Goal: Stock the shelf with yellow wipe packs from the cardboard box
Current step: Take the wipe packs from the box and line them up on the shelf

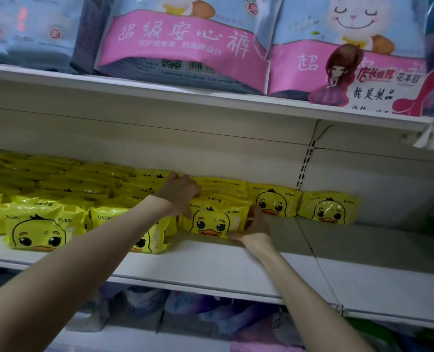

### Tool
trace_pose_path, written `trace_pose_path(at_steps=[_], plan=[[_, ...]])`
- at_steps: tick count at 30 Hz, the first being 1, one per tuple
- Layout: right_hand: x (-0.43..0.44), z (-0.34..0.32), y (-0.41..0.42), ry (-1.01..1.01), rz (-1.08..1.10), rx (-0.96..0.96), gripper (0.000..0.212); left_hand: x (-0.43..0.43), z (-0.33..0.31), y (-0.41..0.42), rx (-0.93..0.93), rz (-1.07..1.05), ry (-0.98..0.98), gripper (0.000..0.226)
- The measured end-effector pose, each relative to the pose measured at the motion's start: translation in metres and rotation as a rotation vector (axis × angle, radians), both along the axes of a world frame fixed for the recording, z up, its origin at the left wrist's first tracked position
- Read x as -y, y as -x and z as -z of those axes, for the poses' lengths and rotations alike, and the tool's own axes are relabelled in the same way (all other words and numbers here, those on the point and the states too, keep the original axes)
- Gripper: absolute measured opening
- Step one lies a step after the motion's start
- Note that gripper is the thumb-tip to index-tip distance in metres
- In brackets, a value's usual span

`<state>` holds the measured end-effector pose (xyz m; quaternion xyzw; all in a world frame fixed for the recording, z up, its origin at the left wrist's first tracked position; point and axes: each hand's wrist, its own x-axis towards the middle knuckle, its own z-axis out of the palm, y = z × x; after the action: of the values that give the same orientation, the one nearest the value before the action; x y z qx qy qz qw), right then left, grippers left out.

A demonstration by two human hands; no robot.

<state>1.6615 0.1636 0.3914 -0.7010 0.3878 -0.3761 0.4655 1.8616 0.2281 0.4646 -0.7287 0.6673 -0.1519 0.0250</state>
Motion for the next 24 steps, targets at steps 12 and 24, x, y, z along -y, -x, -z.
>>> trace_pose_path(at_steps=[12,24], plan=[[-0.002,0.01,-0.005,0.058,0.046,0.063,0.097,-0.011,-0.005,0.001,-0.198,-0.074,0.048,0.057],[-0.051,-0.028,0.006,0.174,0.125,-0.002,0.081,-0.07,-0.015,0.001,-0.659,0.061,0.261,0.064]])
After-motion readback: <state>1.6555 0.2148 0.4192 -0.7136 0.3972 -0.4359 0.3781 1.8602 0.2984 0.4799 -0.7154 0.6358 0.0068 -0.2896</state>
